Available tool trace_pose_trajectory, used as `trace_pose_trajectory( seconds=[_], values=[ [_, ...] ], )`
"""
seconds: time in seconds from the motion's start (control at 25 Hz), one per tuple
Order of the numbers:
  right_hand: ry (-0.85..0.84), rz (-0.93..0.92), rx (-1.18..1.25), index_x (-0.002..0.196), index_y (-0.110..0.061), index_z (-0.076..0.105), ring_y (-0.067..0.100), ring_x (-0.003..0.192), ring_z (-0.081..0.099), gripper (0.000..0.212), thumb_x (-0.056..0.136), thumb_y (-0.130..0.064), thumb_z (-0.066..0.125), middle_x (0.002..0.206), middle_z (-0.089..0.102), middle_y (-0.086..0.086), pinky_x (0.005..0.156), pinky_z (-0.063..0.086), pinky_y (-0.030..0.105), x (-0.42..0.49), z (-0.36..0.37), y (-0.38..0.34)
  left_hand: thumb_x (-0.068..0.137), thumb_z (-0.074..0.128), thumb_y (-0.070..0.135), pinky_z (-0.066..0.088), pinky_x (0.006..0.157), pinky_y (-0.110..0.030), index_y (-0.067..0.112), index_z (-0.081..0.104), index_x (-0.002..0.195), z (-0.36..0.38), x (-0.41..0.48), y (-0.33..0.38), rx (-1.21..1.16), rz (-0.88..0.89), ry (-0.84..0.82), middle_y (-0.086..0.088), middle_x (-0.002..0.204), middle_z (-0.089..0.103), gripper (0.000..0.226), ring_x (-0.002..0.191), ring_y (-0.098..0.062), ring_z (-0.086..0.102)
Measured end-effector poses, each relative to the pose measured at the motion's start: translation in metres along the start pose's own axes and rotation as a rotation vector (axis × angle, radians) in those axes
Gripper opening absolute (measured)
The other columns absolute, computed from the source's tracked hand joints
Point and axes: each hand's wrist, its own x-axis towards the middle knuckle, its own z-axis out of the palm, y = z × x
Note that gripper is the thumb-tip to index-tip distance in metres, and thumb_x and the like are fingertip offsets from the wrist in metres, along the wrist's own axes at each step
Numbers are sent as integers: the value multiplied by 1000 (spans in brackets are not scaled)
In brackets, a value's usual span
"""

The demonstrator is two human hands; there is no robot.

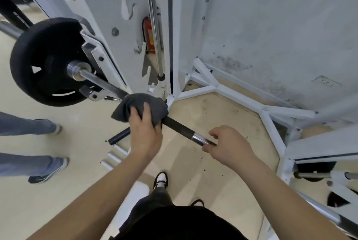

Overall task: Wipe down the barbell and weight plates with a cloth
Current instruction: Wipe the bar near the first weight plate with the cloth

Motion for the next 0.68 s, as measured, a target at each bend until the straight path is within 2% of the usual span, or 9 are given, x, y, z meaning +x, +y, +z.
trace_pose_trajectory(
  seconds=[0.12, 0.2, 0.24, 0.32, 0.4, 0.44, 0.52, 0.6, 0.68],
  values=[
    [-7, 2, -76, 92, -20, 70, 19, 82, 61, 27, 84, -46, 73, 94, 61, -2, 65, 51, 33, -13, 0, 20, 96, 54, 38, 35, 115, -63, 6, 53, 137, -9, 29, 0, 65, -64, 40, -32, 155, 26, 52, 139, -55, 30],
    [13, -22, -94, 87, -21, 69, 19, 78, 59, 24, 85, -45, 72, 88, 60, -3, 59, 46, 30, -19, 4, 29, 94, 50, 37, 28, 118, -62, 3, 60, 121, -1, 22, 21, 271, -1, 72, -29, 148, 43, 44, 140, -54, 31],
    [24, -37, -95, 89, -22, 70, 19, 78, 60, 23, 87, -45, 71, 88, 60, -4, 57, 44, 28, -20, 6, 32, 92, 53, 33, 27, 118, -61, 2, 62, 119, 6, 8, 34, 355, 128, 43, -24, 143, 52, 41, 140, -51, 34],
    [69, -71, -89, 94, -24, 73, 19, 78, 60, 20, 89, -43, 69, 88, 62, -5, 58, 45, 28, -20, 11, 37, 89, 62, 24, 30, 119, -56, 6, 63, 126, 16, -30, 50, 306, 448, -109, -13, 136, 63, 41, 138, -41, 44],
    [109, -78, -90, 97, -26, 75, 17, 75, 59, 17, 90, -41, 69, 86, 62, -7, 54, 40, 26, -20, 14, 39, 89, 63, 25, 39, 112, -43, 14, 64, 126, 3, -34, 48, 212, 699, -248, -5, 122, 70, 39, 121, -31, 58],
    [118, -76, -89, 97, -26, 75, 17, 74, 58, 17, 91, -40, 68, 85, 62, -7, 53, 37, 25, -21, 15, 39, 90, 62, 30, 43, 105, -39, 18, 66, 120, -5, -20, 45, 245, 753, -266, -1, 111, 72, 33, 109, -27, 62],
    [131, -79, -83, 98, -26, 75, 17, 75, 58, 17, 91, -39, 67, 86, 63, -7, 56, 40, 26, -22, 16, 39, 94, 53, 45, 45, 93, -39, 22, 67, 94, -13, 4, 50, 373, 655, -204, 4, 84, 68, 26, 86, -24, 63],
    [150, -84, -81, 97, -25, 75, 17, 76, 58, 17, 91, -39, 67, 87, 64, -7, 60, 44, 28, -21, 18, 38, 95, 42, 56, 42, 94, -42, 22, 55, 71, -2, -2, 69, 461, 429, -123, 5, 68, 60, 43, 78, -26, 61],
    [163, -68, -97, 94, -26, 74, 19, 77, 59, 14, 89, -37, 67, 85, 66, -7, 61, 44, 28, -22, 18, 37, 93, 45, 58, 40, 103, -47, 22, 54, 74, 22, -31, 87, 443, 450, -96, 2, 73, 63, 42, 82, -27, 60]
  ],
)
